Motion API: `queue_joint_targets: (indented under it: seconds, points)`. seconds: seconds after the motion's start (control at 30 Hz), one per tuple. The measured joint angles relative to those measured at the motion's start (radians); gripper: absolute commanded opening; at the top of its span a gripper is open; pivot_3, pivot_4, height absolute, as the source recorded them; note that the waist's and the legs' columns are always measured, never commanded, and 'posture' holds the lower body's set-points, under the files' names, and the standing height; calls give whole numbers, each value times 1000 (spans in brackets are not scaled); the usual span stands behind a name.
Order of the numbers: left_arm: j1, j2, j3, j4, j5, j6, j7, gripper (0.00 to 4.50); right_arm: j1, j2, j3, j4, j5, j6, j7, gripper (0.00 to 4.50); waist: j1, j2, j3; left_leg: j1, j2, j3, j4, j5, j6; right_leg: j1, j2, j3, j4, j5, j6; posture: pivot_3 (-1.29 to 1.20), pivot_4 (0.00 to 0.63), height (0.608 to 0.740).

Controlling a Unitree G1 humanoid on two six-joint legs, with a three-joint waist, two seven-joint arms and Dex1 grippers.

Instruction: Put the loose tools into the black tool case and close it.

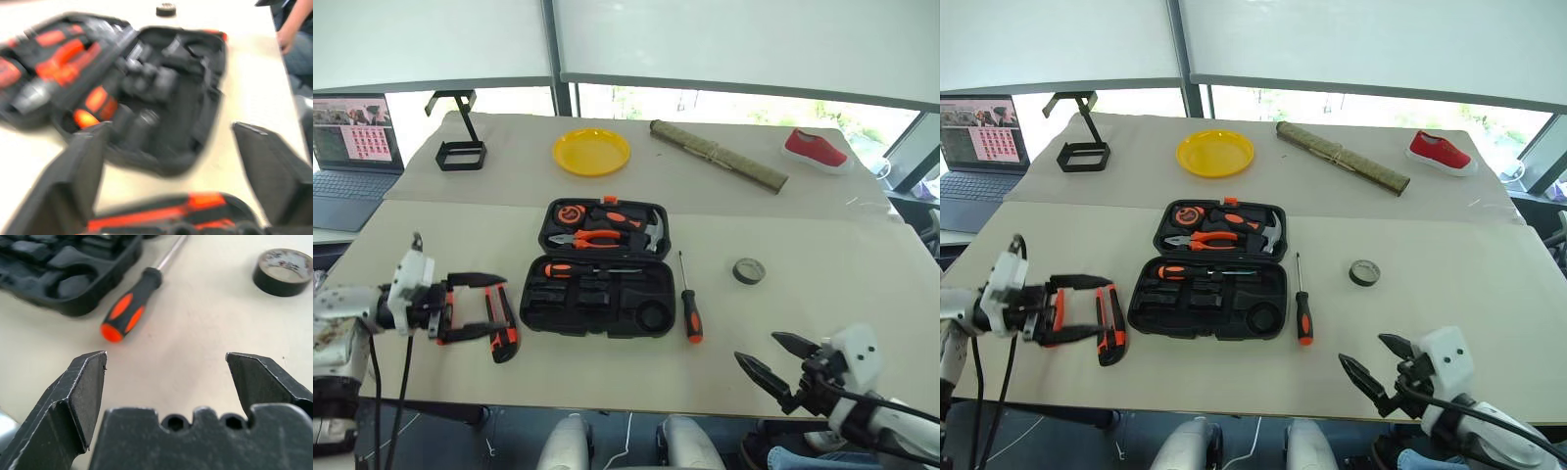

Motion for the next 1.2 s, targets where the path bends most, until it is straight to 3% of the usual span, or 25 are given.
queue_joint_targets:
  seconds: [0.33,0.67,0.8,1.1,1.2]
  points:
    - [41,-42,41,-97,-15,0,13,4485,-466,19,254,72,-80,280,-254,4500,0,-1,0,-3,-1,4,0,0,0,-4,2,1,0,0,0,0,150,740]
    - [67,-45,62,-157,-20,18,46,4485,-584,69,356,146,-122,425,-309,4500,-1,-1,0,-10,-1,4,0,0,0,-12,2,3,2,0,0,0,150,740]
    - [67,-52,62,-169,-20,18,48,4500,-608,98,380,152,-124,467,-313,3466,-1,-1,0,-10,-1,4,0,0,0,-12,2,3,2,0,0,0,150,740]
    - [52,-74,51,-172,-19,17,43,4500,-681,173,342,148,-123,633,-338,430,-1,-5,-2,-8,-1,3,0,0,0,-11,2,3,2,0,0,0,150,740]
    - [48,-75,49,-172,-18,17,41,4500,-685,173,317,141,-127,658,-338,40,-1,-5,-3,-8,-1,4,0,0,0,-11,3,3,2,0,0,0,150,740]
